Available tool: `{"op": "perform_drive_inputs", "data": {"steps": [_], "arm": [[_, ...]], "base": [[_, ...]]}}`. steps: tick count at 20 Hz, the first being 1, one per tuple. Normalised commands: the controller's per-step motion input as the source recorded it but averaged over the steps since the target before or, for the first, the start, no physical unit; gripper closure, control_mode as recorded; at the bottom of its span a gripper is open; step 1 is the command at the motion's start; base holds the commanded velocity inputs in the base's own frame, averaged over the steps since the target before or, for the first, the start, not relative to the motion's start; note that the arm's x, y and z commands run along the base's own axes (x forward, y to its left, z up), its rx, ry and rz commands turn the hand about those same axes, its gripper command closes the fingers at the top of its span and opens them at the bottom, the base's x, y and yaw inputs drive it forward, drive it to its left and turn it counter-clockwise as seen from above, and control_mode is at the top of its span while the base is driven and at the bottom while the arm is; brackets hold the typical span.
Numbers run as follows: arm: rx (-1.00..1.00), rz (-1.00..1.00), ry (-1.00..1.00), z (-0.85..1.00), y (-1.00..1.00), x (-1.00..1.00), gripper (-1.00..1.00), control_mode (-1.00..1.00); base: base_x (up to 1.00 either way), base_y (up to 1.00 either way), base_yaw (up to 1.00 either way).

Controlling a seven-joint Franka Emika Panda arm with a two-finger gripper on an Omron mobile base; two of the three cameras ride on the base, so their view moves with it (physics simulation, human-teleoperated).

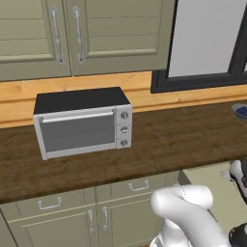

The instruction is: Take a straw from the drawer in front and place it inside the glass cup on the dining counter.

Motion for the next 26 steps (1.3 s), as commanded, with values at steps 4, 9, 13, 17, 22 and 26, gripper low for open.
{"op": "perform_drive_inputs", "data": {"steps": [4, 9, 13, 17, 22, 26], "arm": [[0.0, -0.05, 0.24, 1.0, 0.9, 0.01, 1.0, -1.0], [0.09, 0.0, 0.38, 1.0, 0.53, 0.03, 1.0, -1.0], [0.16, 0.0, 0.11, 1.0, 0.23, -0.03, 1.0, -1.0], [0.04, -0.01, -0.14, 0.85, 0.38, -0.01, 1.0, -1.0], [0.01, -0.02, -0.31, 0.65, 0.87, 0.04, 1.0, -1.0], [0.0, -0.03, 0.06, 0.38, 1.0, 0.19, 1.0, -1.0]], "base": [[0.0, 0.0, 0.0], [0.0, 0.0, 0.0], [0.0, 0.0, 0.0], [0.0, 0.0, 0.0], [0.0, 0.0, 0.0], [0.0, 0.0, 0.0]]}}
